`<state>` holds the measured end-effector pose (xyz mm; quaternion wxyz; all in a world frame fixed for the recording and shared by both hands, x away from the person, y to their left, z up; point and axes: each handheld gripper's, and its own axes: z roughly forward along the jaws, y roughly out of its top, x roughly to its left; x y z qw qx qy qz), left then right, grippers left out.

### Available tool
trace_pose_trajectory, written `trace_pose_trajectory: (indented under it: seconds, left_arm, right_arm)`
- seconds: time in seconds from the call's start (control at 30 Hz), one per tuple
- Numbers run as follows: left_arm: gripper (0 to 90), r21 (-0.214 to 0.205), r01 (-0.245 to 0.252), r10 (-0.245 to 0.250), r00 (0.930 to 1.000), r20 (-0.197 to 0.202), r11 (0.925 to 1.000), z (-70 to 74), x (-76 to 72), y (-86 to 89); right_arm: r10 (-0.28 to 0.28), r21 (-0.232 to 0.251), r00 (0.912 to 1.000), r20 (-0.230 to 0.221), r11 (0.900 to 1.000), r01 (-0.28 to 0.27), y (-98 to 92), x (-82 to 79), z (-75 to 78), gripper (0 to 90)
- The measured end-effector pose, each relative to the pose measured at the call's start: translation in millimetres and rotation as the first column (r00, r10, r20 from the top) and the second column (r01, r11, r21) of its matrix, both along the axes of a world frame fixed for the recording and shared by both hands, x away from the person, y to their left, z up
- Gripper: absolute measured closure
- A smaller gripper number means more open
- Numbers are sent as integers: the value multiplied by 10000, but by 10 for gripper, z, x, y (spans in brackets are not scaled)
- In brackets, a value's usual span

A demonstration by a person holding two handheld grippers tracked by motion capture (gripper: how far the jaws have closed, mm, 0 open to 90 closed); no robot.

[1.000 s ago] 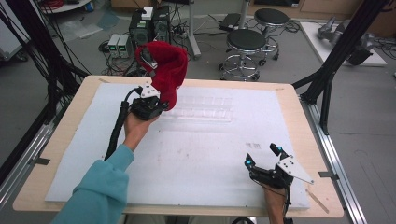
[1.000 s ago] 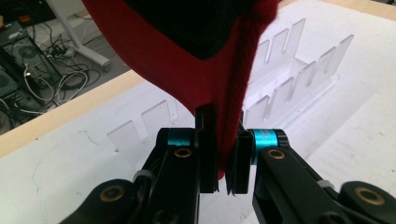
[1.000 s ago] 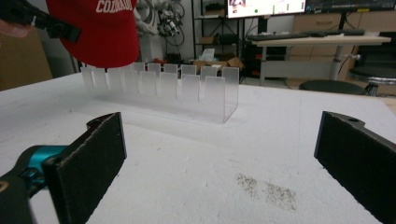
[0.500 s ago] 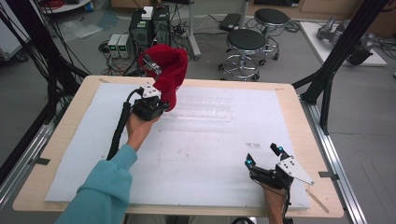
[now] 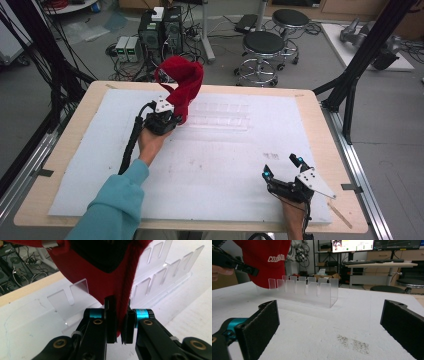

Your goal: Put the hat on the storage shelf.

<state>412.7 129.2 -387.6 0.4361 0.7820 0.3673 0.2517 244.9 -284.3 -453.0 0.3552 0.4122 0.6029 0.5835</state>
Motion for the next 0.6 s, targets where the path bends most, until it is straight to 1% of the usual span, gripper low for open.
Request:
trace_pose_trajectory:
  seconds: [0.07,0.13,0.23,0.3,0.37,0.4,0.43,0.47,0.5,0.53,0.57,0.6]
  left_arm:
    - [844,-14,14,-14,10000,-61,10000,-26,-13,12]
    - [836,26,90,-89,9997,-206,10000,-48,-25,24]
    - [817,-150,97,-102,9993,-355,9998,-70,-37,49]
    - [798,-167,58,-65,9992,-392,9998,-73,-33,57]
    - [709,-237,34,-43,9992,-396,9997,-76,-25,63]
    - [688,-210,46,-56,9988,-477,9998,-83,-24,64]
    - [643,-154,81,-88,9988,-487,9998,-93,-22,65]
    - [568,-169,137,-145,9987,-481,9998,-104,-30,65]
    - [499,-252,207,-220,9983,-541,9995,-114,-43,68]
    - [437,-273,233,-246,9984,-499,9994,-121,-62,77]
    - [353,-336,246,-258,9990,-355,9991,-132,-86,89]
    - [272,-399,264,-278,9990,-338,9989,-141,-107,110]
  right_arm:
    - [-7,0,10000,-22,10000,7,4,-3,-2,10]
    - [0,-45,10000,37,10000,0,4,-3,-3,10]
    - [35,-73,10000,-17,10000,-35,3,8,-1,10]
    - [19,42,10000,-22,10000,-18,-8,4,-3,10]
    - [38,161,10000,18,9999,-38,-12,-5,-7,10]
    - [38,158,10000,55,9999,-39,-14,-4,-6,10]
    - [31,138,10000,87,9999,-32,-16,-3,-7,10]
    - [31,161,10000,26,9999,-32,-11,-8,-7,10]
    - [26,131,10000,84,9999,-27,-15,-4,-7,10]
    - [30,156,10000,61,9999,-31,-14,-4,-7,10]
    - [36,153,10000,57,9999,-37,-16,-3,-7,10]
    - [35,113,9999,97,9999,-36,-24,3,-7,10]
